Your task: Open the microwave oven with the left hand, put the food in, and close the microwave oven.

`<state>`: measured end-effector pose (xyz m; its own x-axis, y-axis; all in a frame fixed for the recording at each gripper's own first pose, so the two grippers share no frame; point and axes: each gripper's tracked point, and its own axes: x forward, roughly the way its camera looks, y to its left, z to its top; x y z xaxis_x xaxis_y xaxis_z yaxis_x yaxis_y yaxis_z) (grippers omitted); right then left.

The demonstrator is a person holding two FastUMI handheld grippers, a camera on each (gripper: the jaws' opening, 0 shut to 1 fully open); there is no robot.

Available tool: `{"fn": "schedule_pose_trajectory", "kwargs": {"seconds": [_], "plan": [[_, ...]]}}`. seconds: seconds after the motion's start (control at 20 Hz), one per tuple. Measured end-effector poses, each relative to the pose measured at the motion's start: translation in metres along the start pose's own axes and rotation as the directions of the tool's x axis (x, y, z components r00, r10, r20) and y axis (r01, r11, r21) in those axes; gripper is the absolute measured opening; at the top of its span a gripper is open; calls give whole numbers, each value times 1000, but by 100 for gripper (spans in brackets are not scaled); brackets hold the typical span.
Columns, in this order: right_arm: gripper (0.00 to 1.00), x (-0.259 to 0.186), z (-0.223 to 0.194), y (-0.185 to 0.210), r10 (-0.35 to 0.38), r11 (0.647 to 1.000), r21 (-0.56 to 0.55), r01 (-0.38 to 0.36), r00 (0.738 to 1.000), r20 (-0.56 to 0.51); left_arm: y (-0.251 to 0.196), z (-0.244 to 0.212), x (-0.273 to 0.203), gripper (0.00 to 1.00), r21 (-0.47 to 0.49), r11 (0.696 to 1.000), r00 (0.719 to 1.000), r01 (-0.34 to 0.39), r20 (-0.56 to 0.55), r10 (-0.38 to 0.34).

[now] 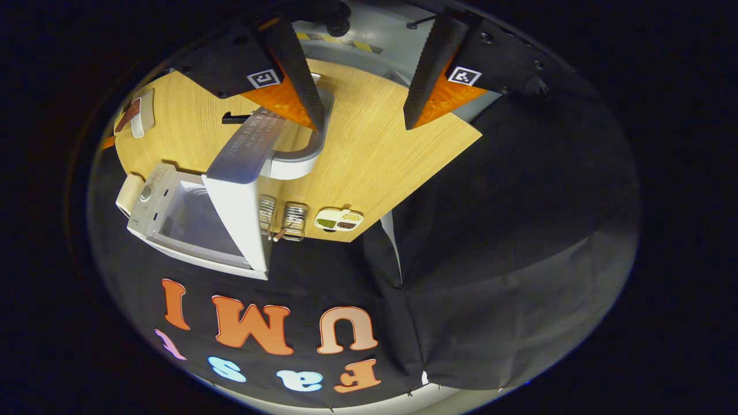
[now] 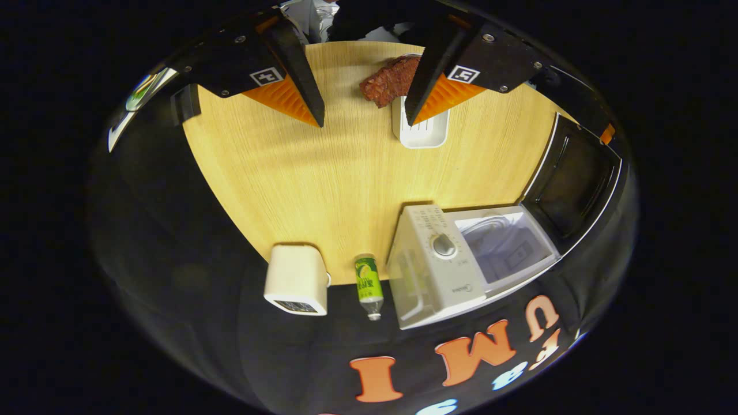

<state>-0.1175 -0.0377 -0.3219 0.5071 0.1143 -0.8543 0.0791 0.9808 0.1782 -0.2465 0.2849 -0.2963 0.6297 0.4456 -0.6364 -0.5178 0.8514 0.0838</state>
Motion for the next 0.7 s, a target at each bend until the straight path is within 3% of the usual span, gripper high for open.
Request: {"fn": "schedule_pose_trajectory", "kwargs": {"seconds": [0.05,0.1,0.15,0.2,0.25,0.3,0.35,0.4,0.55,0.6,0.65,0.7], "plan": [[83,2,-6,0,13,997,72,-11,999,-29,4,4,-1,89,-3,1000,1000,-7,5,7],[81,4,-12,1,35,989,146,-27,998,-51,7,8,0,84,-5,1000,1000,-10,11,10],[72,5,-15,5,64,975,216,-48,996,-65,10,11,-1,89,-7,1000,1000,-16,20,16],[69,6,-20,8,84,960,273,-62,994,-72,11,14,-3,84,-6,1000,1000,-13,24,13],[56,7,-21,11,102,945,318,-74,992,-71,10,15,-4,84,-6,1000,1000,-8,24,8],[51,6,-23,14,122,929,359,-88,990,-73,7,17,-4,84,-7,1000,1000,7,19,-6],[55,6,-25,19,143,914,394,-101,987,-77,8,16,-4,84,-5,1000,1000,6,20,-6],[45,8,-28,22,158,902,418,-109,984,-83,10,18,-4,84,-5,1000,1000,4,22,-4],[33,9,-28,22,163,891,440,-116,984,-71,15,23,-4,84,-36,999,999,-6,32,7],[17,9,-29,23,166,888,445,-118,984,-70,15,24,-3,84,-50,999,1000,1,31,1],[25,11,-31,27,178,883,452,-128,981,-70,14,21,-3,84,-62,998,1000,14,17,-13],[23,9,-30,28,190,877,462,-135,979,-73,13,17,-1,84,-68,997,1000,21,5,-21]]}}
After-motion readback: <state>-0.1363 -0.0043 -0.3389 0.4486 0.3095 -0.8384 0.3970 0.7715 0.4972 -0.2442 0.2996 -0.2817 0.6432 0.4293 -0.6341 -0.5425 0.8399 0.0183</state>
